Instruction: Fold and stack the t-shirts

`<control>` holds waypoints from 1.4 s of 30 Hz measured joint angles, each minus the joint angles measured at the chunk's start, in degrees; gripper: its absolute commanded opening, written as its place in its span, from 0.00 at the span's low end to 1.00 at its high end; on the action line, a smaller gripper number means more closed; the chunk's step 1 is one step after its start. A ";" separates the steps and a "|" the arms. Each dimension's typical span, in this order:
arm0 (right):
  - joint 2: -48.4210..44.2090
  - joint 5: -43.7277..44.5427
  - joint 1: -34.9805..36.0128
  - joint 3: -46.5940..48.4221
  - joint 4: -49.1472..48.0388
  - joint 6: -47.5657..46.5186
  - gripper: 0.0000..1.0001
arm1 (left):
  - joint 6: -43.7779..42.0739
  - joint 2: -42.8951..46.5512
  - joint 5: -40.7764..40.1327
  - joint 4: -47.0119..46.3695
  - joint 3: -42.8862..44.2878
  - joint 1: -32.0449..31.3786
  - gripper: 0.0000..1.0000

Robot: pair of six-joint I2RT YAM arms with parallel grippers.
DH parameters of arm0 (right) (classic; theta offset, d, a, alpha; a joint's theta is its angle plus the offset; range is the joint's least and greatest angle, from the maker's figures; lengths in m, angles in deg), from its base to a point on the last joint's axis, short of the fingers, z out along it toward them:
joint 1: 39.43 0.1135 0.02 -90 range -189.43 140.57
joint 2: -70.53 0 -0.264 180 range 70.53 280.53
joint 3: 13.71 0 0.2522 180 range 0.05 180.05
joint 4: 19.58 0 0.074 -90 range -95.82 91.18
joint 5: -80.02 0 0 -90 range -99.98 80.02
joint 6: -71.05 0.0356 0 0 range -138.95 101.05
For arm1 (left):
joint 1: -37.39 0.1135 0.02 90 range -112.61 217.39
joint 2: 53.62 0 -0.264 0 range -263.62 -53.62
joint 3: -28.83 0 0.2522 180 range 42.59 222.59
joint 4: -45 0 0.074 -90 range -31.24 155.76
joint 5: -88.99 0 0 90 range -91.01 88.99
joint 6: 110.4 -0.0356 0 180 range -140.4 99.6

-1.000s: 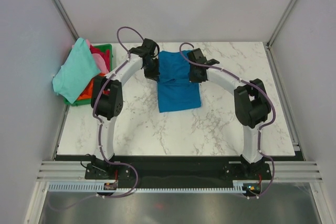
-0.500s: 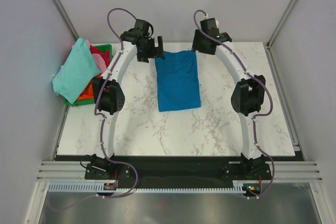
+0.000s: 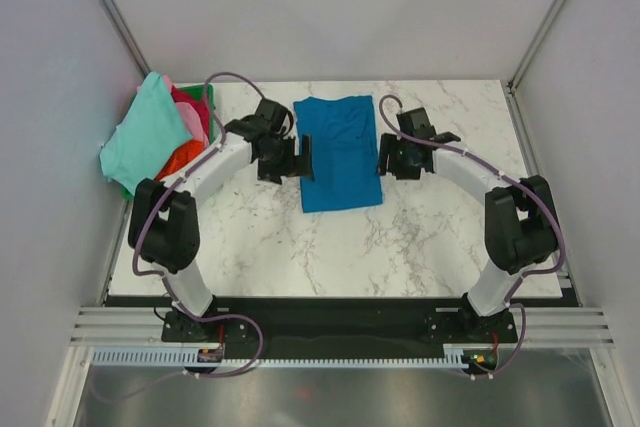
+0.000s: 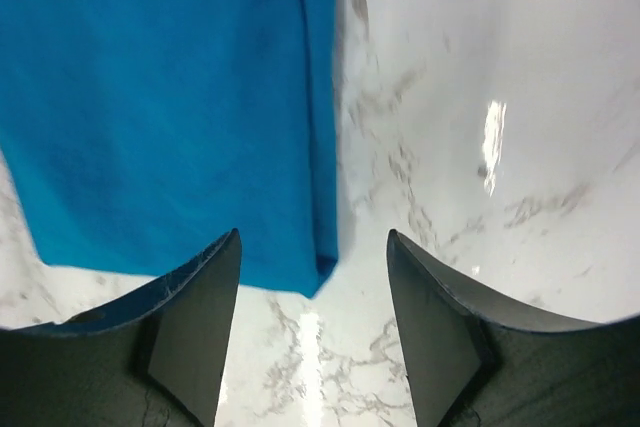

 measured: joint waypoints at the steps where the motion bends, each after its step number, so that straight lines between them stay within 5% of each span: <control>1: -0.92 -1.16 0.00 -3.93 -1.22 0.24 0.68 | 0.39 2.19 0.57 -1.68 -4.55 -0.61 1.00; 5: -3.41 -4.28 0.15 -13.86 -4.09 1.05 0.67 | 2.45 11.34 2.12 -9.66 -20.17 -0.68 1.00; 13: -3.85 -7.58 1.31 -20.52 -13.75 1.53 0.64 | 5.51 16.83 3.21 -22.36 -32.65 -0.42 1.00; 42: -5.66 -13.68 1.20 -27.52 -27.67 4.59 0.68 | 8.39 22.23 3.23 -30.69 -40.70 -0.42 1.00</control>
